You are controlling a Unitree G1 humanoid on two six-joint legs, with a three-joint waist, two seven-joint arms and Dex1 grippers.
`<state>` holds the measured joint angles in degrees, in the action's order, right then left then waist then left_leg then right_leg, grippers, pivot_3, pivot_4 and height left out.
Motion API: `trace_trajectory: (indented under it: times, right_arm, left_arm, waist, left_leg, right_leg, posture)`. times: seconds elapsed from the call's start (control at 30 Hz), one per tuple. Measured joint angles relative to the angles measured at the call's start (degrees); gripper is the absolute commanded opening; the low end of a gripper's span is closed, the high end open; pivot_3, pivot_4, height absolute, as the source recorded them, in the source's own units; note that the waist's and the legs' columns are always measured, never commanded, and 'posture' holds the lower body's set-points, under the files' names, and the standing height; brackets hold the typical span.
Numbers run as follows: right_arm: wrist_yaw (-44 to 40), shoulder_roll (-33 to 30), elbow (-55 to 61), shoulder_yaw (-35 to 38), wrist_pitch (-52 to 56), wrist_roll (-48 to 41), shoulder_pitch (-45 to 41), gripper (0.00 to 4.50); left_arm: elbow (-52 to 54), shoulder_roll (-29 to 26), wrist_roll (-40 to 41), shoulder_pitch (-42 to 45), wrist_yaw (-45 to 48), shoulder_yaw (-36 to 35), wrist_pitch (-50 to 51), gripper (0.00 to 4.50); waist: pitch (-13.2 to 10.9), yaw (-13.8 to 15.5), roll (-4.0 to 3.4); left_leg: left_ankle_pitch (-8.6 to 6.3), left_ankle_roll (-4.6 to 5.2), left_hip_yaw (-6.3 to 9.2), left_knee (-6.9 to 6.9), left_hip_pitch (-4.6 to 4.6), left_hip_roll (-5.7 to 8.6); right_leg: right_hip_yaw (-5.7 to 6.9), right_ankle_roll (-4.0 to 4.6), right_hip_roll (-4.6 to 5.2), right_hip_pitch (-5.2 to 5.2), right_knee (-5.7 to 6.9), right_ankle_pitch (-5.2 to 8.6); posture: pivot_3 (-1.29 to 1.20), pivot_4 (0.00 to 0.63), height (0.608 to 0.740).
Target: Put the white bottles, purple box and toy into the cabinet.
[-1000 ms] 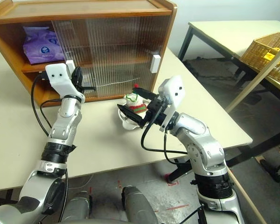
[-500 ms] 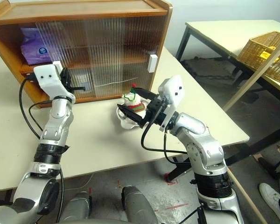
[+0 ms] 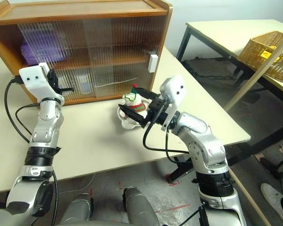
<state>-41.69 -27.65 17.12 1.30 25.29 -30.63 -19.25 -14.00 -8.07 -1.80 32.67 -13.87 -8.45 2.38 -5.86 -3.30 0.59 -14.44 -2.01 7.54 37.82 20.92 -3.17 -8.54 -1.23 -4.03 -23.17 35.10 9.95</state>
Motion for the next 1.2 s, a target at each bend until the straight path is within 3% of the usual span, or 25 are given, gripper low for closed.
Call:
trace_trajectory:
  times: [0.9, 1.2]
  right_arm:
    - [-1.7, 0.4, -2.0, -0.3, -0.8, 0.3, -1.5, 4.5]
    - [-1.7, 0.5, -2.5, -0.4, -1.0, 0.4, -2.0, 4.5]
  left_arm:
    - [4.6, -4.1, -0.8, -3.0, -4.1, -4.3, 0.1, 0.04]
    - [2.7, -6.1, -0.5, -3.1, -3.3, -4.4, -2.2, 0.04]
  waist:
    - [-0.2, 0.9, 0.27]
    - [-0.2, 1.0, 0.26]
  left_leg:
    - [-0.06, -0.1, 0.01, 0.04, -0.06, 0.15]
    - [-0.21, 0.44, 0.02, -0.01, -0.13, 0.15]
  right_leg:
    - [-0.28, 0.0, -0.05, -0.37, -0.08, 0.0]
    - [-0.29, 0.07, -0.09, -0.52, 0.24, -0.05]
  posture:
    - [-0.01, 0.09, 0.74]
    - [-0.01, 0.09, 0.74]
